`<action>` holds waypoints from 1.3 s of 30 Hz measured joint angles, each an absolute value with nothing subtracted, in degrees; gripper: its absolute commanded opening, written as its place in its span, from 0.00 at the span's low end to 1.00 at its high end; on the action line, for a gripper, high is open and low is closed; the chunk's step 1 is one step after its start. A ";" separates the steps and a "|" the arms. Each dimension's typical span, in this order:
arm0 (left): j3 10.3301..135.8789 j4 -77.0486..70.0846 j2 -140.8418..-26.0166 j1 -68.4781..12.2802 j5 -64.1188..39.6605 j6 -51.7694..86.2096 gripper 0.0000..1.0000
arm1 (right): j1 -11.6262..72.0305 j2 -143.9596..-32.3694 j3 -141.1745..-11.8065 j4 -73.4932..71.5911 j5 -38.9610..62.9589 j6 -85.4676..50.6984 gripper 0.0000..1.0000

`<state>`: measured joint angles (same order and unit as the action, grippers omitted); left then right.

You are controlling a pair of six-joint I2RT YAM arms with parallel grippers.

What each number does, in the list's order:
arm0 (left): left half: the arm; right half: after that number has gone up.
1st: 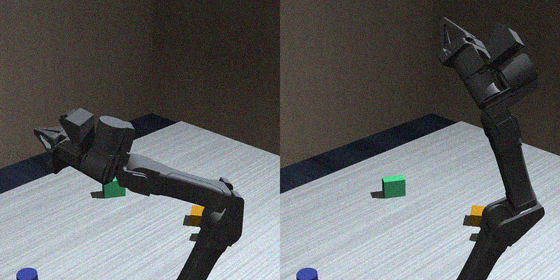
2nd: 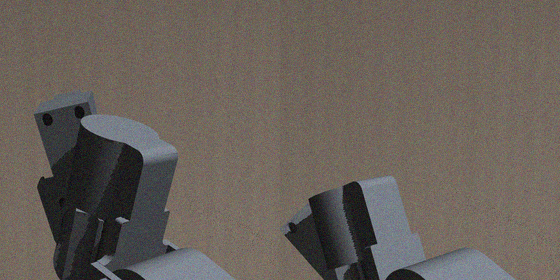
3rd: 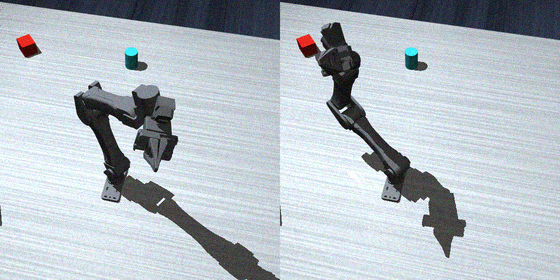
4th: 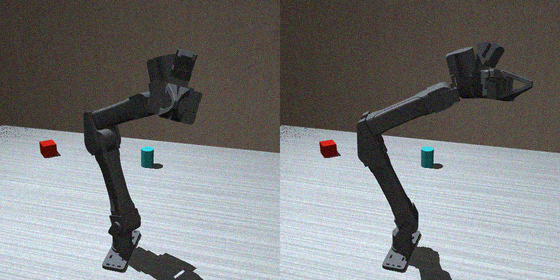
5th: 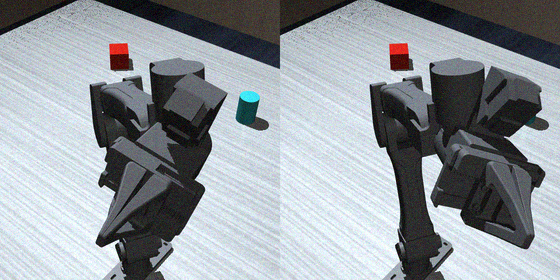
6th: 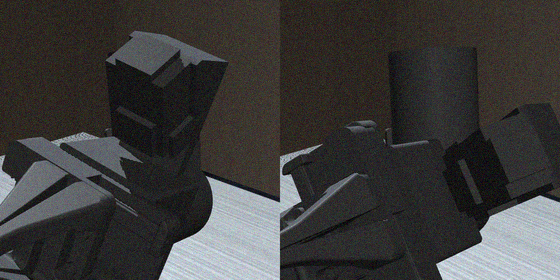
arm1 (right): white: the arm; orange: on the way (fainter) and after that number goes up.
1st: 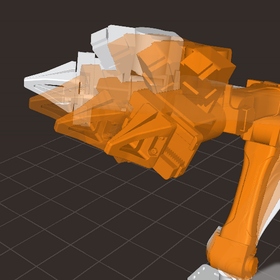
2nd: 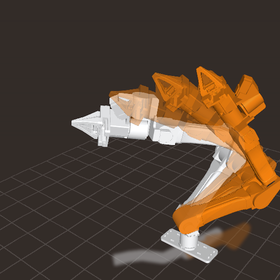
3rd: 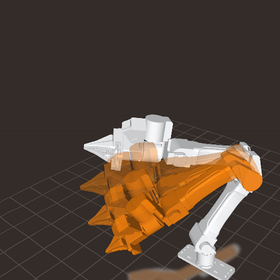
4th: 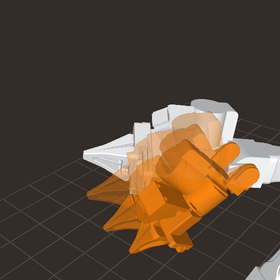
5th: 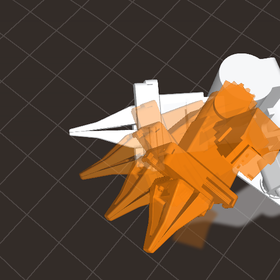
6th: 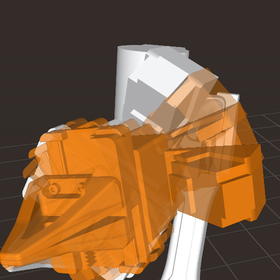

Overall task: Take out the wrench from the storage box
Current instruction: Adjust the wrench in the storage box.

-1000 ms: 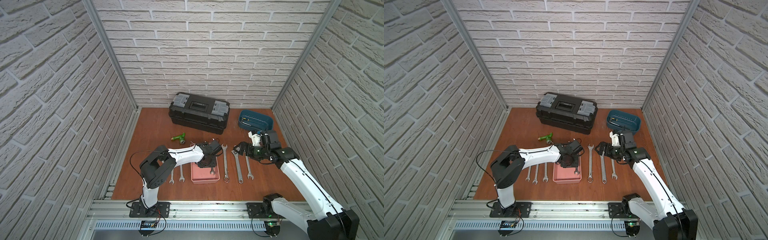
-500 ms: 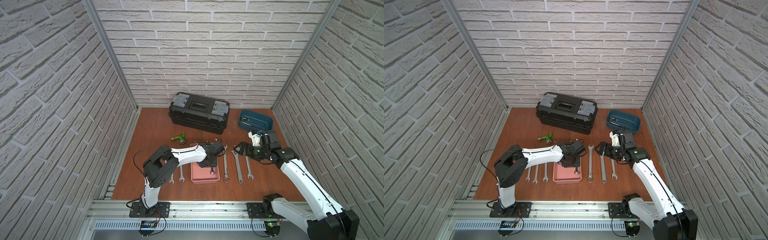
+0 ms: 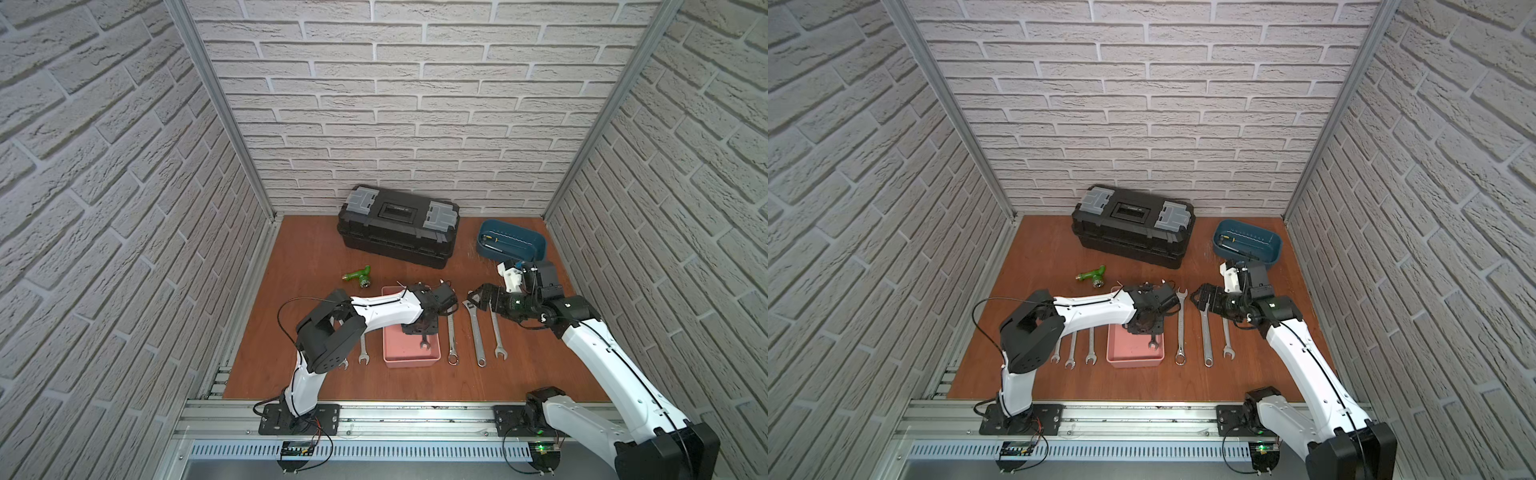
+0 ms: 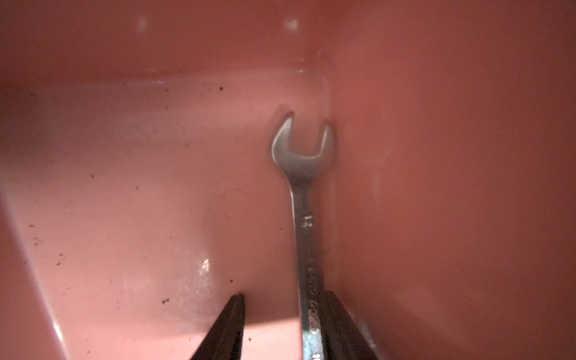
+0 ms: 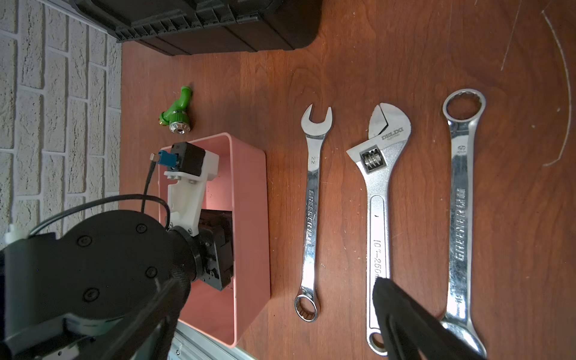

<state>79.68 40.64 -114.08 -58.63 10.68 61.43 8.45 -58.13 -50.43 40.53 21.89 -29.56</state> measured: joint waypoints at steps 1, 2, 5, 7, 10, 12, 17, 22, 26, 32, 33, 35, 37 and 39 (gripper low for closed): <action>79.92 40.93 -114.19 -58.65 10.96 61.25 0.40 | 8.45 -58.13 -50.43 40.53 21.89 -29.54 1.00; 80.34 41.43 -114.41 -58.81 11.33 60.93 0.40 | 8.45 -58.11 -50.43 40.53 21.91 -29.56 1.00; 81.41 42.78 -114.93 -58.96 12.23 59.48 0.39 | 8.45 -58.11 -50.43 40.53 21.91 -29.56 1.00; 81.60 44.14 -114.96 -58.94 12.93 58.57 0.39 | 8.40 -58.08 -50.43 40.53 21.91 -29.56 1.00; 81.58 46.15 -114.80 -58.65 13.91 57.12 0.38 | 8.40 -57.95 -50.43 40.53 21.89 -29.56 1.00; 81.45 46.65 -114.67 -58.61 14.33 56.27 0.38 | 8.38 -57.87 -50.43 40.53 21.89 -29.56 1.00; 79.83 47.05 -113.43 -58.08 14.68 54.92 0.39 | 8.38 -57.84 -50.43 40.53 21.93 -29.56 1.00; 78.52 48.49 -112.05 -57.23 14.37 54.68 0.42 | 8.38 -57.84 -50.43 40.53 21.96 -29.56 1.00; 77.54 47.83 -111.26 -56.66 13.15 55.55 0.44 | 8.38 -57.84 -50.43 40.53 22.17 -29.56 1.00; 76.14 46.44 -110.30 -56.27 12.01 57.93 0.49 | 8.38 -57.87 -50.43 40.53 22.22 -29.56 1.00; 75.61 46.02 -109.93 -56.27 11.73 58.67 0.49 | 8.38 -57.91 -50.43 40.53 22.26 -29.56 1.00; 74.48 44.84 -109.32 -56.25 11.46 59.81 0.50 | 8.38 -58.00 -50.43 40.53 22.39 -29.56 1.00; 73.10 43.24 -108.55 -56.27 11.27 60.84 0.50 | 8.38 -58.11 -50.43 40.53 22.48 -29.56 1.00; 72.42 42.37 -108.03 -56.25 11.22 61.76 0.51 | 8.36 -58.26 -50.43 40.53 22.61 -29.54 1.00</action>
